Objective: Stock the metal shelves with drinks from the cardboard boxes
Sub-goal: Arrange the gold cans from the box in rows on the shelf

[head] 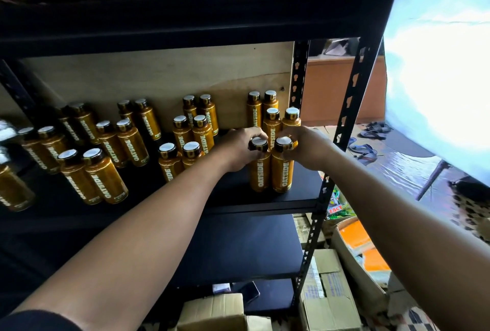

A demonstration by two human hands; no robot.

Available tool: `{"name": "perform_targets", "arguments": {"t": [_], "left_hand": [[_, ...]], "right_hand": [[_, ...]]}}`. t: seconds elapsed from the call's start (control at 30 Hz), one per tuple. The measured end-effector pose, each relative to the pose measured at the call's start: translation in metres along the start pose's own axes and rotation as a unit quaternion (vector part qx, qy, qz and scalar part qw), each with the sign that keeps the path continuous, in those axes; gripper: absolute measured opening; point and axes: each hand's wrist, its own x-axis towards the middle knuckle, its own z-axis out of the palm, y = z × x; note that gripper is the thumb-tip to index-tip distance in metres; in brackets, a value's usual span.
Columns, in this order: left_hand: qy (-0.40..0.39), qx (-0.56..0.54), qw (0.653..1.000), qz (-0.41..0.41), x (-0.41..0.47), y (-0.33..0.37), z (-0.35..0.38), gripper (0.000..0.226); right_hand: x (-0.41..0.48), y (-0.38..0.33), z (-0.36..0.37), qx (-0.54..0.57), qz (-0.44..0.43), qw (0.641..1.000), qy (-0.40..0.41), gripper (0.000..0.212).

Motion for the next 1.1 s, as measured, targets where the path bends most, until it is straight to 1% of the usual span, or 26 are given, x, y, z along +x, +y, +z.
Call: {"name": "perform_targets", "arguments": {"t": [0.17, 0.33, 0.43, 0.5, 0.6, 0.67, 0.8, 0.9, 0.97, 1.1], "left_hand": [[-0.007, 0.016, 1.0, 0.005, 0.002, -0.001, -0.003, 0.044], [-0.038, 0.058, 0.997, 0.013, 0.006, 0.002, -0.012, 0.049], [-0.046, 0.057, 0.997, 0.009, 0.012, 0.003, -0.021, 0.043], [-0.036, 0.056, 0.998, 0.009, 0.019, 0.004, -0.027, 0.038], [-0.019, 0.072, 0.997, 0.012, 0.032, 0.005, -0.037, 0.03], [-0.034, 0.073, 0.997, 0.009, 0.042, 0.008, -0.044, 0.03], [-0.108, 0.08, 0.991, 0.001, 0.065, 0.013, -0.057, 0.037], [-0.145, 0.119, 0.982, 0.007, 0.085, 0.015, -0.06, 0.046], [-0.142, 0.133, 0.981, 0.025, 0.099, 0.014, -0.058, 0.051], [-0.091, 0.08, 0.992, 0.042, 0.123, 0.006, -0.043, 0.063]], "right_hand": [[-0.001, -0.001, 0.002, 0.011, 0.003, 1.0, -0.003, 0.045], [-0.001, -0.003, 0.002, 0.023, 0.016, 1.0, 0.009, 0.046], [0.004, -0.007, 0.0, 0.039, 0.03, 0.998, 0.029, 0.053], [0.013, -0.01, -0.004, 0.043, 0.03, 0.998, 0.046, 0.048], [0.032, -0.015, -0.014, 0.048, 0.031, 0.996, 0.071, 0.034], [0.046, -0.017, -0.021, 0.05, 0.045, 0.995, 0.073, 0.031], [0.074, -0.012, -0.023, 0.023, 0.064, 0.995, 0.078, 0.037], [0.094, 0.0, -0.015, 0.007, 0.093, 0.993, 0.078, 0.044], [0.105, 0.009, -0.008, -0.002, 0.114, 0.99, 0.086, 0.047], [0.115, 0.02, -0.001, -0.008, 0.127, 0.986, 0.111, 0.051]]}}
